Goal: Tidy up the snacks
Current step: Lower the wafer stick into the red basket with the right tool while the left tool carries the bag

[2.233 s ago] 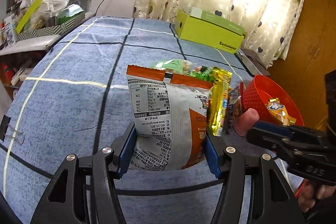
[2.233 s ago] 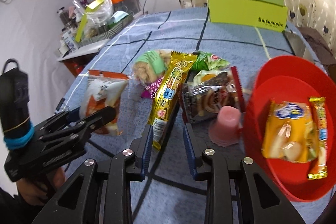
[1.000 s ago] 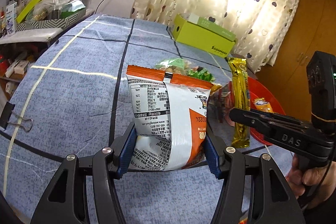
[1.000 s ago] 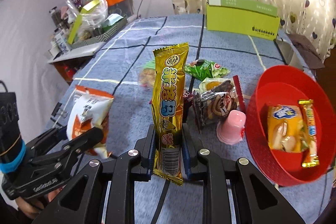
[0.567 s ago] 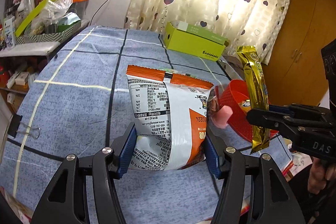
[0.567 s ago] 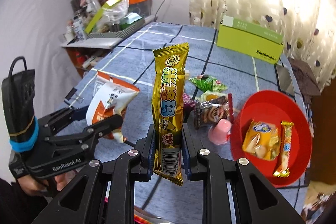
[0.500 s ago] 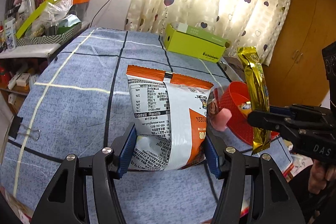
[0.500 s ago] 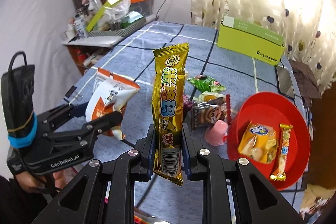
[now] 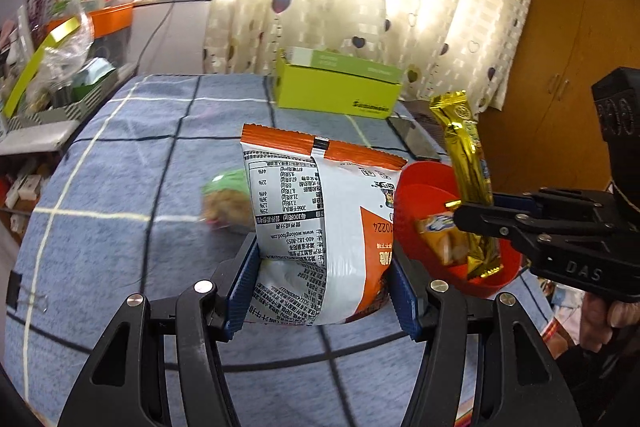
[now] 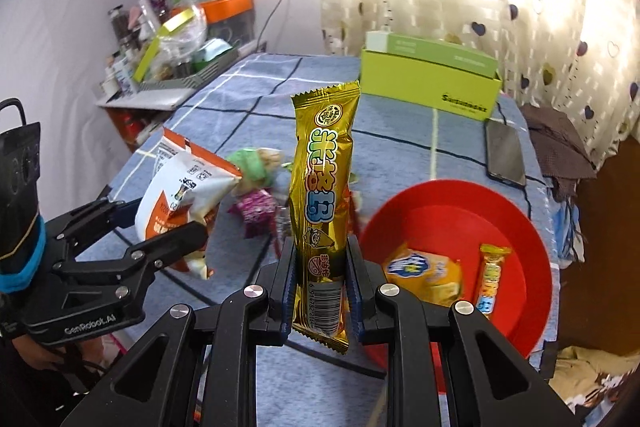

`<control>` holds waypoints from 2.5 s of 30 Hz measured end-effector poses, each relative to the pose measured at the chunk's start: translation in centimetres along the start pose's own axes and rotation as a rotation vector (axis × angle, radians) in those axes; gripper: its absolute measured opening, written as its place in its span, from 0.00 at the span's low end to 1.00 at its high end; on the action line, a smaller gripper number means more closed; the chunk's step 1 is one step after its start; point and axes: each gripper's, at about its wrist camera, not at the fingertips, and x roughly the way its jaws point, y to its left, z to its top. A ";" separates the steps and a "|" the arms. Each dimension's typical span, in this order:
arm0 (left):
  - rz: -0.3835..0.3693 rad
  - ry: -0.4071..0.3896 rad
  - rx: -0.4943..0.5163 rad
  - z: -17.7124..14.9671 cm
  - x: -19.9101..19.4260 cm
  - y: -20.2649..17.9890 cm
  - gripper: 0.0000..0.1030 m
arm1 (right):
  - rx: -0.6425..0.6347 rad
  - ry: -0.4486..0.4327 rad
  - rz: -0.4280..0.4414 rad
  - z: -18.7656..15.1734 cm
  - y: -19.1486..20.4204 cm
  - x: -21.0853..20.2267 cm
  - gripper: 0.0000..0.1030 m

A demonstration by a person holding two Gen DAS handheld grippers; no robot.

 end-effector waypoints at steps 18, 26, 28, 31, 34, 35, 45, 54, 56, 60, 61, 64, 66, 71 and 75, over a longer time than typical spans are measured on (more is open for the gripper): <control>-0.056 0.041 0.041 1.4 4.4 -5.3 0.58 | 0.142 0.027 -0.043 -1.7 -7.5 0.7 0.19; -0.089 0.056 0.070 1.8 5.5 -6.9 0.58 | 0.217 0.078 -0.141 -3.1 -11.8 1.3 0.19; -0.098 0.059 0.074 1.9 5.7 -7.3 0.58 | 0.242 0.099 -0.162 -3.6 -12.9 1.6 0.19; -0.112 0.068 0.078 2.0 6.3 -7.8 0.58 | 0.260 0.128 -0.193 -4.1 -13.9 2.1 0.19; -0.124 0.080 0.085 2.0 6.7 -8.4 0.58 | 0.276 0.153 -0.211 -4.6 -14.7 2.5 0.19; -0.129 0.084 0.087 2.1 6.9 -8.6 0.58 | 0.279 0.157 -0.216 -4.7 -14.9 2.6 0.19; -0.165 0.105 0.115 2.2 7.8 -10.3 0.58 | 0.350 0.190 -0.220 -5.5 -16.6 3.3 0.22; -0.204 0.151 0.151 1.2 7.8 -12.3 0.58 | 0.317 0.091 -0.209 -4.4 -15.3 1.2 0.25; -0.221 0.177 0.158 0.8 8.0 -12.9 0.58 | 0.321 0.076 -0.207 -4.4 -15.3 0.8 0.25; -0.246 0.222 0.176 -0.1 8.6 -14.0 0.58 | 0.337 0.047 -0.203 -4.4 -15.7 -0.1 0.25; -0.254 0.235 0.176 -0.3 8.8 -14.3 0.58 | 0.340 0.042 -0.200 -4.5 -15.7 -0.2 0.25; -0.258 0.255 0.178 -0.7 9.4 -14.8 0.58 | 0.344 0.029 -0.190 -4.4 -15.7 -0.6 0.25; -0.262 0.267 0.175 -0.8 9.8 -15.0 0.58 | 0.342 0.022 -0.182 -4.3 -15.7 -0.7 0.25; -0.242 0.270 0.175 -0.4 11.2 -15.3 0.59 | 0.338 0.007 -0.167 -4.3 -15.5 -1.2 0.25; -0.203 0.249 0.191 0.3 12.8 -15.4 0.59 | 0.350 -0.006 -0.161 -4.2 -15.7 -1.5 0.25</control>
